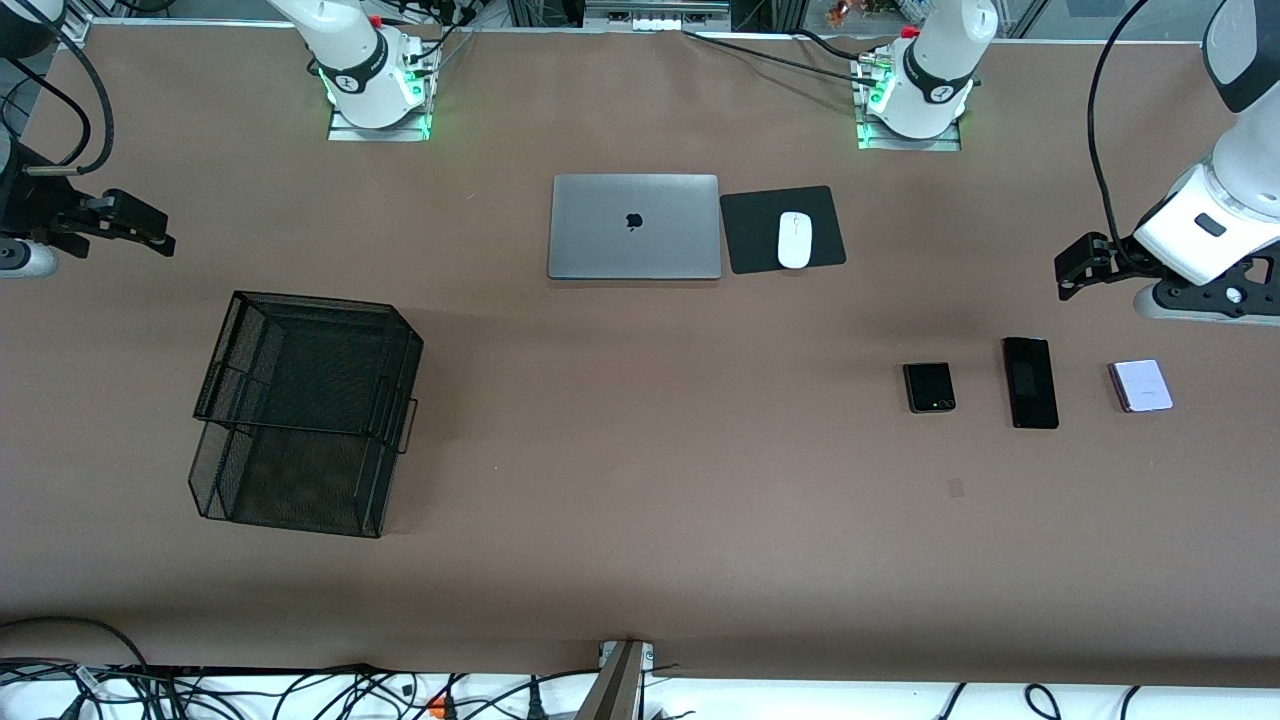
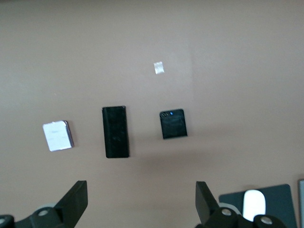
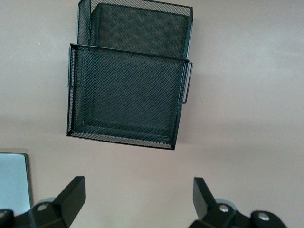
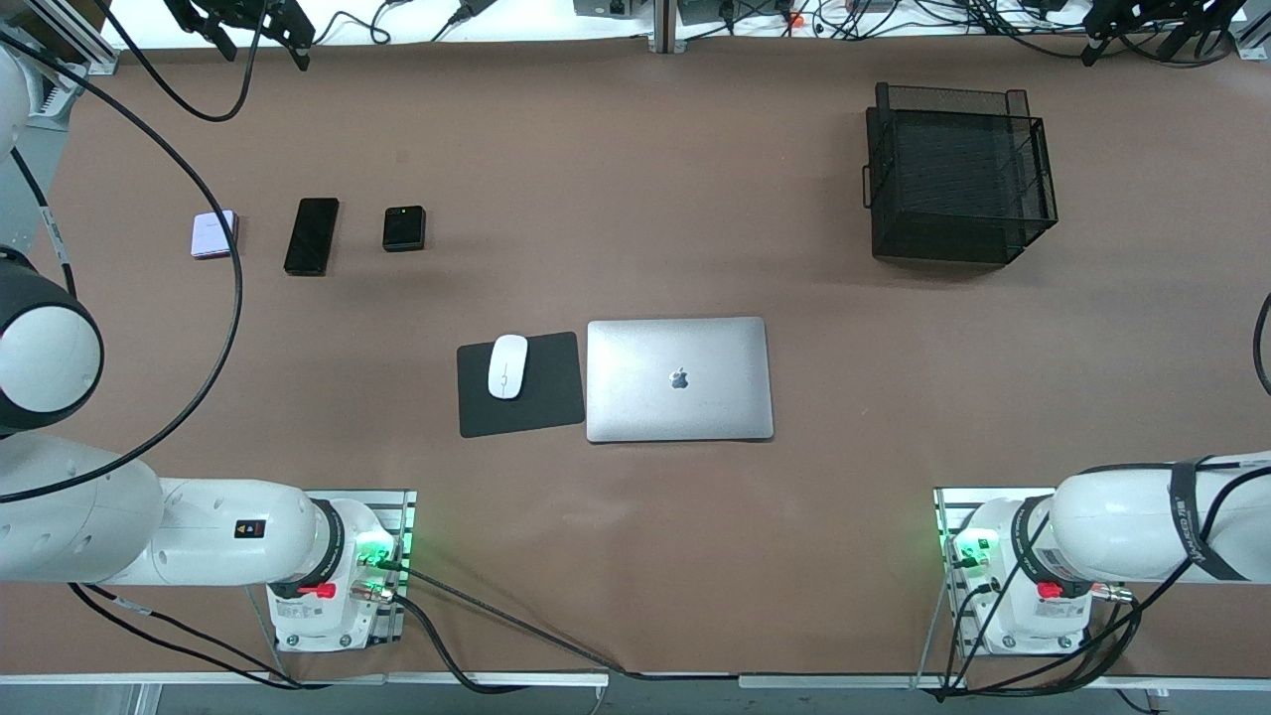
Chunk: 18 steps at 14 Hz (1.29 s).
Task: Place phones with both arms
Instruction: 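Reach the left gripper down to the small black flip phone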
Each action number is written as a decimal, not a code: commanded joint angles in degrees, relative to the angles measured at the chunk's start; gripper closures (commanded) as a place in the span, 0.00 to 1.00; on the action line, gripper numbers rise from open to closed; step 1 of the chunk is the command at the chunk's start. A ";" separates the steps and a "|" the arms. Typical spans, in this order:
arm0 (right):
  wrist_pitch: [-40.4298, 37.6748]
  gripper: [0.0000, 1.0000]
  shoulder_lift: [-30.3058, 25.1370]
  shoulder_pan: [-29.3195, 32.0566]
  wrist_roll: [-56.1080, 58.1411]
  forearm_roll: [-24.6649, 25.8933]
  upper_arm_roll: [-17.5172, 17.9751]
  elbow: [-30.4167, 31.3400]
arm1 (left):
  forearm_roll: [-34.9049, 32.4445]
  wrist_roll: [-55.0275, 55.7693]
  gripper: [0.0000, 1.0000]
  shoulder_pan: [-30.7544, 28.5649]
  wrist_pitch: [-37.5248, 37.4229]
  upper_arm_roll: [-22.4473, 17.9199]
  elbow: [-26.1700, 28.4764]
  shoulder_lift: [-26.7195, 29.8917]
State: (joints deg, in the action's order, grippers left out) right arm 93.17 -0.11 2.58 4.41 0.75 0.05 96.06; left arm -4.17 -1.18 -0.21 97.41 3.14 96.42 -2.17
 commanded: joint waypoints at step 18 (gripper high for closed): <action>0.00 0.00 -0.86 -0.47 0.77 -0.83 -0.58 0.36 | 2.85 7.95 0.00 0.47 46.88 0.46 25.65 -22.07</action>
State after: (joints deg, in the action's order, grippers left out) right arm 93.16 -0.10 2.53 4.43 0.74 0.02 96.06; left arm -2.26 6.33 0.39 139.97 3.32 119.38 -24.15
